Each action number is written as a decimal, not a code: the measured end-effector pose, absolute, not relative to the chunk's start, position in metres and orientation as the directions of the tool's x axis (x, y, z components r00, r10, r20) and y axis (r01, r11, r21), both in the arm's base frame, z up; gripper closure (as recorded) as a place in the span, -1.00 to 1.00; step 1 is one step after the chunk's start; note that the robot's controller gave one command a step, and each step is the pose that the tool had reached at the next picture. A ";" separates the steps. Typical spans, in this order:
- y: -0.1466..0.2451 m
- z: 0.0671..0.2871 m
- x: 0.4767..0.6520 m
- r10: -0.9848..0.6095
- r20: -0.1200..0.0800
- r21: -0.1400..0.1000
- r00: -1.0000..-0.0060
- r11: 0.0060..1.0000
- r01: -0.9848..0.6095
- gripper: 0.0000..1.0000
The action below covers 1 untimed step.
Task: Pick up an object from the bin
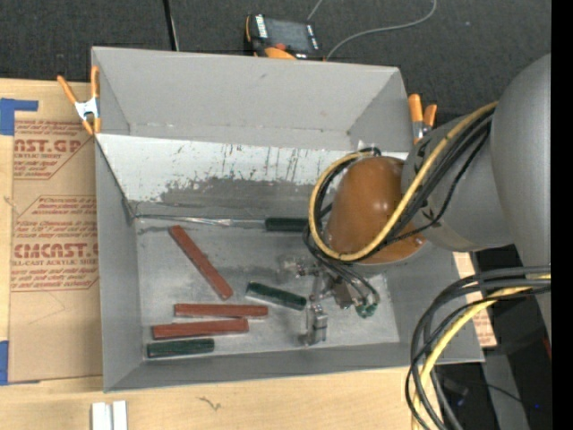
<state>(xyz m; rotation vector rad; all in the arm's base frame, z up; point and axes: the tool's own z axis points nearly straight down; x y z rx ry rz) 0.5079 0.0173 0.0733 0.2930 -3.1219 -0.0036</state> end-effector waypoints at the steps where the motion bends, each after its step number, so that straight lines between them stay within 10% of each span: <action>1: 0.016 0.077 0.510 -0.184 0.001 0.001 -0.983 0.983 -0.184 1.00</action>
Offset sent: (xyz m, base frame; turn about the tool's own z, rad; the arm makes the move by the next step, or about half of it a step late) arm 0.0000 0.0000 0.0000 0.0000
